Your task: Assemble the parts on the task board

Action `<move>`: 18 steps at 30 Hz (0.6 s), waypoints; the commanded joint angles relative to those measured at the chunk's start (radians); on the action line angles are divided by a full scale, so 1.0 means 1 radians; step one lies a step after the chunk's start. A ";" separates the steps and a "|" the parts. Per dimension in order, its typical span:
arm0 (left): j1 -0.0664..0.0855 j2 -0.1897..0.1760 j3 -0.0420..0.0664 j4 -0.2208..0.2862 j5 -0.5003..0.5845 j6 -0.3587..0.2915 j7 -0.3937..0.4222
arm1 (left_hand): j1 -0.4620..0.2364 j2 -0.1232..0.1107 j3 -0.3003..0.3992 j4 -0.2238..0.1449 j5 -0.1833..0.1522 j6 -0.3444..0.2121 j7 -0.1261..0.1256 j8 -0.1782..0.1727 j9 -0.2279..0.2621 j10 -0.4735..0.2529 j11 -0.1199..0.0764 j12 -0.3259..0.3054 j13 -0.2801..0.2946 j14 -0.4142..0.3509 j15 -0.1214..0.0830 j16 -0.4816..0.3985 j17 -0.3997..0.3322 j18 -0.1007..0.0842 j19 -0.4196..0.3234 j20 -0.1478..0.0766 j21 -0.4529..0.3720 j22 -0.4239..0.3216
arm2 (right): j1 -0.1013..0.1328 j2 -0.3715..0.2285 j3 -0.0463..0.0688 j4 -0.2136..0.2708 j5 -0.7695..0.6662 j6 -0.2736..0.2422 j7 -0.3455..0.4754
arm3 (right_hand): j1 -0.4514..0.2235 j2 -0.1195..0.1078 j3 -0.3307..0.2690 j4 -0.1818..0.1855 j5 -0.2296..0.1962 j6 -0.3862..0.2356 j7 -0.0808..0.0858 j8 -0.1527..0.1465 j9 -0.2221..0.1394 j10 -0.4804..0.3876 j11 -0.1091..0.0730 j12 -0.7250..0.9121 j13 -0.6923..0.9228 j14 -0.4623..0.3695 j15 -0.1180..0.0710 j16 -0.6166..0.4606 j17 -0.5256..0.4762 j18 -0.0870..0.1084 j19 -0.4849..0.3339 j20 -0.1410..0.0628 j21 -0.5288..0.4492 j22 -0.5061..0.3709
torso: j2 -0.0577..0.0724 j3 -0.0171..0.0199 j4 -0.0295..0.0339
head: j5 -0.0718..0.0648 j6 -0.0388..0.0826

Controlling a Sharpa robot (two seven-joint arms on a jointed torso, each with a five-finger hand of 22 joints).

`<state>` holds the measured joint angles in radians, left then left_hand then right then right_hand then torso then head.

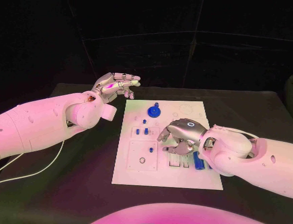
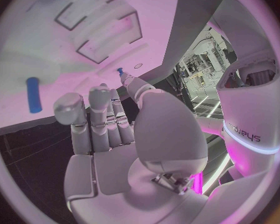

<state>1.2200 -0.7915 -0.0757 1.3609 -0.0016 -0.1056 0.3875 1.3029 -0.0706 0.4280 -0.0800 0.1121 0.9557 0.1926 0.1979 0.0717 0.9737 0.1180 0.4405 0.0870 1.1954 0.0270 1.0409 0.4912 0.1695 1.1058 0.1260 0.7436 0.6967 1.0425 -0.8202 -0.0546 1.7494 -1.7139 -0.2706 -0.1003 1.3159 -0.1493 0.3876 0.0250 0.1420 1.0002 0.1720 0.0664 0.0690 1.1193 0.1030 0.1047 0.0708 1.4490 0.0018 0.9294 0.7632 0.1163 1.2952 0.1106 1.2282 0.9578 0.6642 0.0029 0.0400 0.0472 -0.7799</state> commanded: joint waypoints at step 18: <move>0.001 0.011 -0.005 -0.009 0.003 0.019 0.002 | -0.003 0.006 -0.008 -0.002 -0.002 -0.009 0.003 0.005 0.000 -0.008 0.001 0.005 0.000 -0.004 0.005 -0.005 -0.002 0.013 0.001 0.007 -0.006 -0.002 | 0.090 -0.088 0.006 -0.047 -0.047 0.126 -0.114 | 0.036 0.010 -0.187 0.018 -0.019 -0.086 -0.029 -0.002 -0.002 -0.141 -0.001 0.021 -0.004 -0.005 0.007 -0.012 -0.042 0.009 -0.003 0.000 -0.010 -0.027 | 0.001 0.0000 -0.0004 | -0.026 0.027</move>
<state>1.2193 -0.7816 -0.0817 1.3511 -0.0015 -0.1006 0.3864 1.3029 -0.0706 0.4252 -0.0828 0.1121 0.9521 0.1963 0.1978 0.0717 0.9738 0.1180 0.4405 0.0869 1.1954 0.0270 1.0409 0.4900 0.1695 1.1058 0.1260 0.7437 0.6960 1.1305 -0.9077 -0.0489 1.7023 -1.7220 -0.2043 -0.1798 1.3410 -0.1376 0.2040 0.0428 0.1271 0.9162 0.1489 0.0663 0.0671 0.9840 0.1001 0.1227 0.0652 1.4452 0.0055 0.9199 0.7222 0.1163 1.2953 0.1106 1.2231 0.9319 0.6651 0.0032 0.0393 0.0223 -0.7526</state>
